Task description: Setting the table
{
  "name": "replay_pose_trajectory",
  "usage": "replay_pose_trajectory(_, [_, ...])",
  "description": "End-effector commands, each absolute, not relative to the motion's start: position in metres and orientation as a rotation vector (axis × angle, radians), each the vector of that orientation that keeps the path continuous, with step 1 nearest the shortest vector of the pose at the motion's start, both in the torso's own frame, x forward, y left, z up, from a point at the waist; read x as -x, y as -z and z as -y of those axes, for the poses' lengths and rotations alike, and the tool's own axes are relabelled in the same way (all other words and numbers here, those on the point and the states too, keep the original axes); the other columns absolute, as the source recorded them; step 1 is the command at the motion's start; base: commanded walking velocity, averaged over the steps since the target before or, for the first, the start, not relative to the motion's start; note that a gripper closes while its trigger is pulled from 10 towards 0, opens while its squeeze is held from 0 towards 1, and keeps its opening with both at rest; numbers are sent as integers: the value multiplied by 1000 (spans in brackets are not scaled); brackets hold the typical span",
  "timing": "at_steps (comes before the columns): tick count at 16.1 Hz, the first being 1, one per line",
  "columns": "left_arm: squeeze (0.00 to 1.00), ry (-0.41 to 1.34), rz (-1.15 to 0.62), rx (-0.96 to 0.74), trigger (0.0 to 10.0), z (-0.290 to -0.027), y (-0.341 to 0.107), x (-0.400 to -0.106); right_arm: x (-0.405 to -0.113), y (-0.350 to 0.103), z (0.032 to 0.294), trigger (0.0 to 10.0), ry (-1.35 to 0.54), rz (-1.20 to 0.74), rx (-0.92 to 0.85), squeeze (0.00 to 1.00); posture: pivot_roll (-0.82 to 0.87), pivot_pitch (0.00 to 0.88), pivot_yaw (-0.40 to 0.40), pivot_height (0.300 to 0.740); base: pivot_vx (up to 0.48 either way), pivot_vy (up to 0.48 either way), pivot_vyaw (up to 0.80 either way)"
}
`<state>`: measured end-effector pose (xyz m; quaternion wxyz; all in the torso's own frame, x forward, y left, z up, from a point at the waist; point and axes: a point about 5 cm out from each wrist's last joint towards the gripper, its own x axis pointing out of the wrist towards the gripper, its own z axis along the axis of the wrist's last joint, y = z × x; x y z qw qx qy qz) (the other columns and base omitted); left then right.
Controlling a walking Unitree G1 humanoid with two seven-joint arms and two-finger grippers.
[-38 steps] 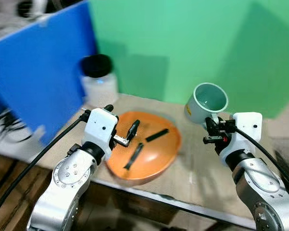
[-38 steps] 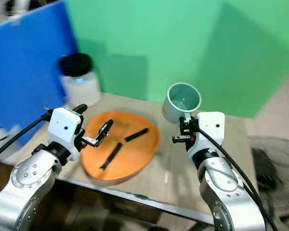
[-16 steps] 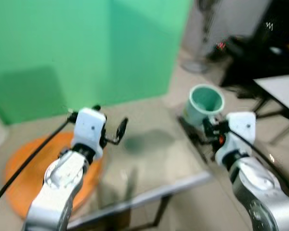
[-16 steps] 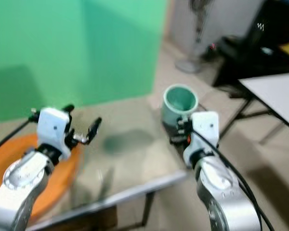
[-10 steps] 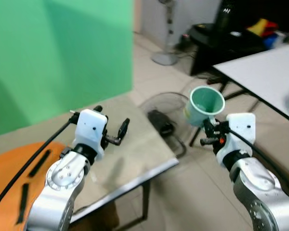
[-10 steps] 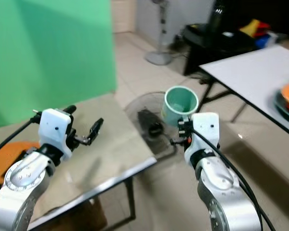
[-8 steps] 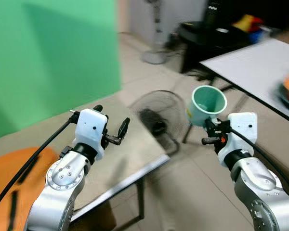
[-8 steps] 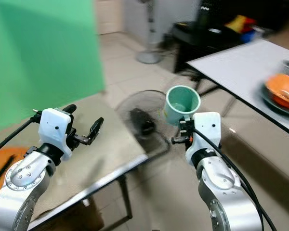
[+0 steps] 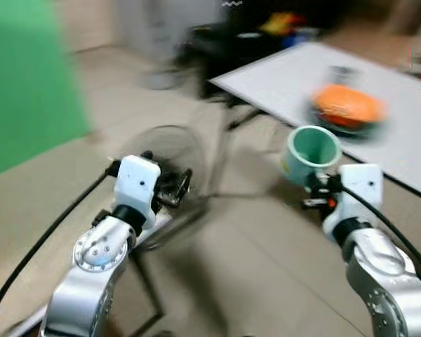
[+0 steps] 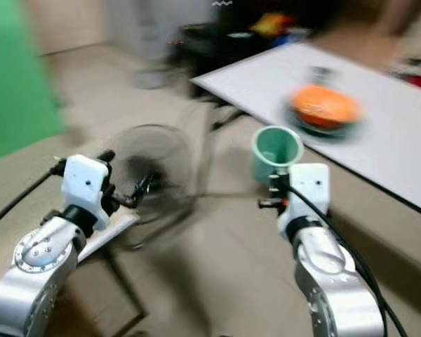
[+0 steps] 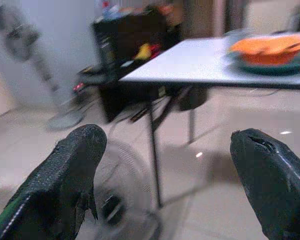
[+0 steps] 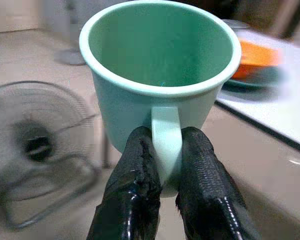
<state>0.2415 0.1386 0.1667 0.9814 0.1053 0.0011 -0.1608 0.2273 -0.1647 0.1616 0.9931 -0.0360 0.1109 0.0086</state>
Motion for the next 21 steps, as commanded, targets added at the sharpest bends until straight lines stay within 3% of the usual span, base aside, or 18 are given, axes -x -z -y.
replay_pose_trajectory(1, [0, 313, -2, -218, 10000, -142, -167, -242, -228, -164, 160, 10000, -36, -211, 63, 0, 103, 0, 1, 740, 0, -341, -800])
replay_pose_trajectory(9, [0, 320, -2, -224, 10000, -143, -167, -243, -227, -163, 159, 10000, -26, -222, 53, 0, 102, 0, 10, 740, 0, -304, -800])
replay_pose_trajectory(13, [0, 294, 0, -202, 10000, -143, -168, -246, -227, -160, 162, 10000, -9, -243, 79, 0, 96, 0, 13, 740, 0, 0, -741])
replay_pose_trajectory(19, [0, 304, -5, -165, 10000, -144, -167, -246, -229, -162, 162, 10000, -9, -235, 88, 0, 93, 0, 13, 740, 128, 0, 0])
replay_pose_trajectory(21, [0, 304, -5, -162, 10000, -144, -167, -246, -229, -162, 163, 10000, -8, -236, 88, 0, 93, 0, 13, 740, 281, 0, -800])
